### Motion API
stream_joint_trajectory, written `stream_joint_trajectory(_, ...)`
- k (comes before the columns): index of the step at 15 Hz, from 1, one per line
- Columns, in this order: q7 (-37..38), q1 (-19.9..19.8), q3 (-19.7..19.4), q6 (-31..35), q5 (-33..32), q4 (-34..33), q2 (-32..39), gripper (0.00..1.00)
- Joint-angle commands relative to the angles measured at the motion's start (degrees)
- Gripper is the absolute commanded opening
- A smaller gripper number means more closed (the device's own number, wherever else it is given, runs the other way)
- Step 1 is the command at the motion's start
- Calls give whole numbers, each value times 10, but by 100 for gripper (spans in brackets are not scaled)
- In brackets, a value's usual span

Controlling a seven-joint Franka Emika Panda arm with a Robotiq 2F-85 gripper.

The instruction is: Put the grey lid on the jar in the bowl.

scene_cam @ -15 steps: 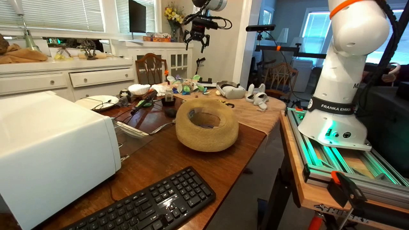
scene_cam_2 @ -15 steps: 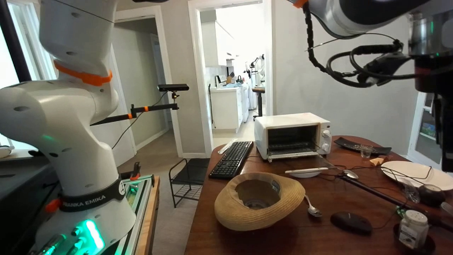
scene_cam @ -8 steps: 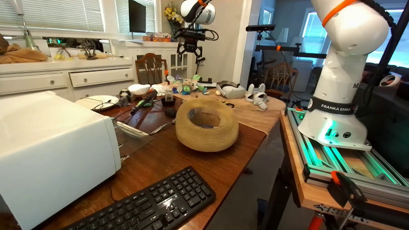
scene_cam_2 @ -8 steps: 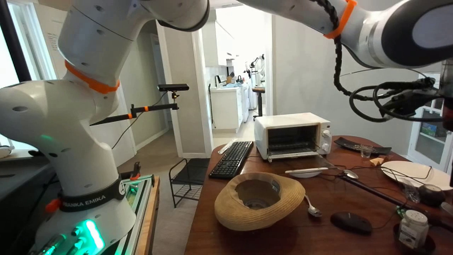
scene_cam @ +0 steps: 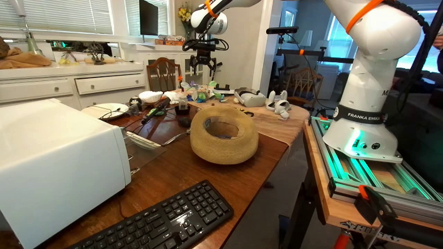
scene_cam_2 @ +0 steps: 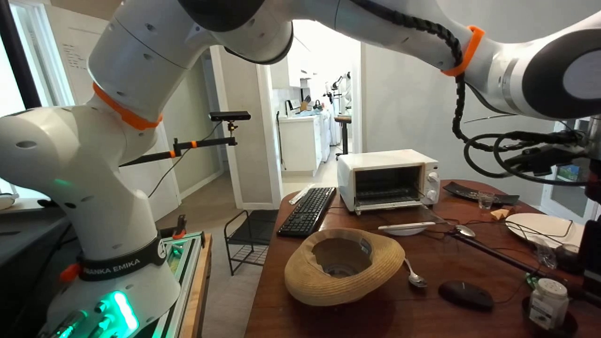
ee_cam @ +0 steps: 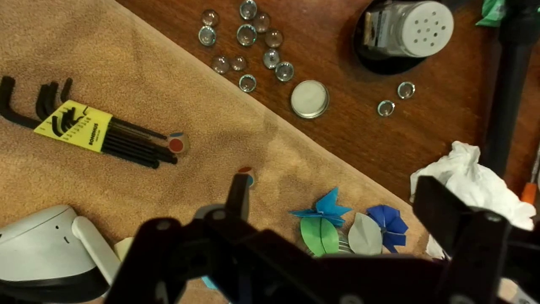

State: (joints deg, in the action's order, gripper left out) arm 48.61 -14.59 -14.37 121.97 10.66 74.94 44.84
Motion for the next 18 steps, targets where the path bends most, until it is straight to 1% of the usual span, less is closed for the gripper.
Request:
stream_joint_trajectory(1,3,-13,6,-41,2,-39,33,100)
stream_joint_trajectory(5,16,-35,12,-96,12,-116,121,100)
stream_joint_trajectory(9,37,-52,12,-124,8,-214,217,100)
stream_joint_trajectory(12,54,-56,11,-147,5,-272,261,100)
stream_joint_trajectory(13,35,-47,8,-110,2,-194,217,100)
stream_joint_trajectory(14,37,-47,7,-112,2,-204,226,100)
stream_joint_trajectory(16,37,-46,6,-111,2,-203,225,100)
stream_joint_trajectory(17,35,-42,2,-86,1,-177,204,100)
stream_joint_trajectory(18,33,-39,-1,-71,-2,-166,199,100)
